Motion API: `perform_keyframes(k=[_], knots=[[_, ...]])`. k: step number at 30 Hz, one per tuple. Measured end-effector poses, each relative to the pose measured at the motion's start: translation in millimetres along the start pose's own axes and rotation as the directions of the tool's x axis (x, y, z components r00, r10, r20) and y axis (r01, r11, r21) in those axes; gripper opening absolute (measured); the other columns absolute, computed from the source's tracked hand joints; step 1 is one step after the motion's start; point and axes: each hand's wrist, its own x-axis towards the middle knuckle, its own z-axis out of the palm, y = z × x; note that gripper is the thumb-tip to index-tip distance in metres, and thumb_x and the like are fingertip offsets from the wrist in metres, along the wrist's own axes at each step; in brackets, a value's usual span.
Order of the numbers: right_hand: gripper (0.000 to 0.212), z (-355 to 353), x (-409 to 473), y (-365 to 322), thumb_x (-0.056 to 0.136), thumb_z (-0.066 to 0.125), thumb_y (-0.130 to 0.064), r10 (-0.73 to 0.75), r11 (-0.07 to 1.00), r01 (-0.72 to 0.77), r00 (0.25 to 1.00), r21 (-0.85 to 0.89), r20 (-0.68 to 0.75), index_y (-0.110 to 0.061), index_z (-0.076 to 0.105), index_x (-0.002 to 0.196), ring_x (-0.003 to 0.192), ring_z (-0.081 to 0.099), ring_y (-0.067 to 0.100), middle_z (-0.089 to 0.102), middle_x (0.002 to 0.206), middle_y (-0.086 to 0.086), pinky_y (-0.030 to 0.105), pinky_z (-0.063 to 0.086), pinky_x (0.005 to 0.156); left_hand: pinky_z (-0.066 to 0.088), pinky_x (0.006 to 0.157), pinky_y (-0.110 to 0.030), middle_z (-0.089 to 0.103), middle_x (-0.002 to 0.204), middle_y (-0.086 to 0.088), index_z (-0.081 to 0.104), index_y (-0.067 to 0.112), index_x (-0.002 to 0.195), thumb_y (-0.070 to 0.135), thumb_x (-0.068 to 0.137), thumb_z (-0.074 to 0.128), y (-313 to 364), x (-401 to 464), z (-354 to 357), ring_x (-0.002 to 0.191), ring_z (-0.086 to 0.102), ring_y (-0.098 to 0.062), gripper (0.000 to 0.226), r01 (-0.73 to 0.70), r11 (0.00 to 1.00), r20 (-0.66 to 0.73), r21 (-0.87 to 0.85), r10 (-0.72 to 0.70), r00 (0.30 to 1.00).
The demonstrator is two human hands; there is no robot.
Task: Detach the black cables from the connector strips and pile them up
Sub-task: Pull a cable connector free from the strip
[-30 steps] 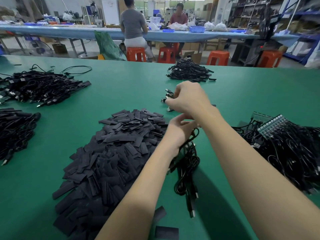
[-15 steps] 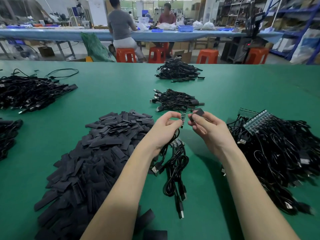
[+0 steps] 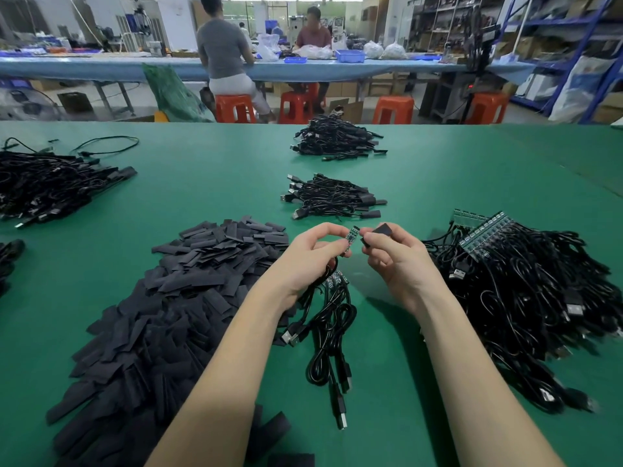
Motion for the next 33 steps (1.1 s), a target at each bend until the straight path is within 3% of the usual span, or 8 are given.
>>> perform_keyframes(k=[5, 7, 10, 12, 16, 23, 29, 33], knots=[[0.020, 1.2, -1.7, -0.1, 0.084, 0.073, 0.001, 0.027, 0.998, -0.027, 1.000, 0.051, 0.003, -0.011, 0.058, 0.085, 0.064, 0.060, 0.012, 0.067, 0.071, -0.002, 0.016, 0.047, 0.053, 0.048, 0.091, -0.032, 0.077, 0.089, 0.002, 0.074, 0.032, 0.098, 0.024, 0.095, 0.068, -2.4, -0.2, -2.2, 0.084, 0.063, -0.010, 0.011, 0.003, 0.997, 0.034, -0.077, -0.001, 0.999], [0.021, 0.6, -2.7, -1.9, 0.077, 0.079, -0.007, 0.019, 0.998, -0.022, 0.999, 0.056, 0.041, -0.014, 0.061, 0.085, 0.067, 0.062, 0.010, 0.066, 0.073, -0.002, 0.016, 0.050, 0.058, 0.051, 0.078, -0.022, 0.077, 0.086, 0.002, 0.075, 0.027, 0.102, 0.021, 0.097, 0.066, -3.4, 0.4, -3.9, 0.079, 0.062, -0.010, 0.012, 0.010, 0.992, 0.049, -0.126, -0.003, 0.999], [0.031, -0.9, -3.2, -3.5, 0.074, 0.082, -0.012, 0.009, 0.994, -0.014, 0.999, 0.107, 0.048, -0.014, 0.066, 0.100, 0.074, 0.066, 0.011, 0.070, 0.083, 0.002, 0.017, 0.055, 0.066, 0.047, 0.061, -0.013, 0.073, 0.078, 0.002, 0.074, 0.018, 0.105, 0.012, 0.098, 0.062, -2.9, -0.3, -5.9, 0.064, 0.057, -0.004, 0.015, 0.027, 0.976, 0.088, -0.217, -0.008, 0.996], [0.031, -2.1, -3.1, -4.1, 0.072, 0.083, -0.012, 0.007, 0.991, -0.011, 0.999, 0.135, 0.034, -0.015, 0.074, 0.102, 0.076, 0.068, 0.010, 0.072, 0.087, 0.002, 0.016, 0.056, 0.068, 0.047, 0.061, -0.012, 0.072, 0.075, 0.001, 0.073, 0.011, 0.108, 0.007, 0.097, 0.061, -2.5, -1.1, -6.2, 0.062, 0.056, -0.005, 0.016, 0.029, 0.966, 0.104, -0.257, -0.002, 0.995], [0.017, -1.9, -4.7, -4.5, 0.070, 0.084, -0.011, 0.006, 0.985, -0.011, 1.000, 0.174, 0.028, -0.017, 0.081, 0.086, 0.078, 0.070, 0.009, 0.074, 0.089, 0.001, 0.014, 0.055, 0.069, 0.049, 0.064, -0.016, 0.073, 0.078, -0.005, 0.068, 0.008, 0.118, 0.006, 0.094, 0.066, -1.7, -2.9, -7.0, 0.064, 0.056, -0.008, 0.024, 0.025, 0.957, 0.133, -0.289, 0.014, 0.991], [0.011, -0.5, -5.3, -5.8, 0.069, 0.083, -0.009, 0.000, 0.986, -0.002, 1.000, 0.169, 0.011, -0.016, 0.081, 0.079, 0.071, 0.069, 0.008, 0.074, 0.083, 0.000, 0.014, 0.055, 0.067, 0.049, 0.072, -0.021, 0.073, 0.082, -0.007, 0.063, 0.009, 0.111, 0.011, 0.085, 0.073, -2.1, 0.3, -7.5, 0.086, 0.053, -0.023, 0.027, 0.012, 0.938, 0.122, -0.347, 0.033, 0.992], [0.011, 2.8, -6.3, -5.5, 0.069, 0.081, -0.008, 0.010, 0.970, -0.011, 1.000, 0.241, 0.004, -0.015, 0.080, 0.077, 0.071, 0.068, 0.008, 0.074, 0.083, 0.001, 0.014, 0.056, 0.065, 0.048, 0.072, -0.022, 0.073, 0.080, -0.009, 0.057, 0.010, 0.103, 0.005, 0.089, 0.070, -2.0, 0.5, -8.0, 0.076, 0.054, -0.018, 0.020, 0.009, 0.927, 0.106, -0.374, 0.033, 0.994], [0.014, 5.1, -6.2, -6.1, 0.069, 0.082, -0.009, -0.041, 0.984, 0.041, 0.999, 0.176, -0.002, -0.015, 0.078, 0.082, 0.074, 0.068, 0.008, 0.073, 0.082, -0.001, 0.016, 0.056, 0.070, 0.048, 0.073, -0.021, 0.073, 0.078, -0.007, 0.054, 0.011, 0.097, 0.003, 0.089, 0.069, -1.6, 0.2, -7.6, 0.084, 0.055, -0.023, 0.019, 0.005, 0.922, 0.120, -0.387, 0.045, 0.992]])
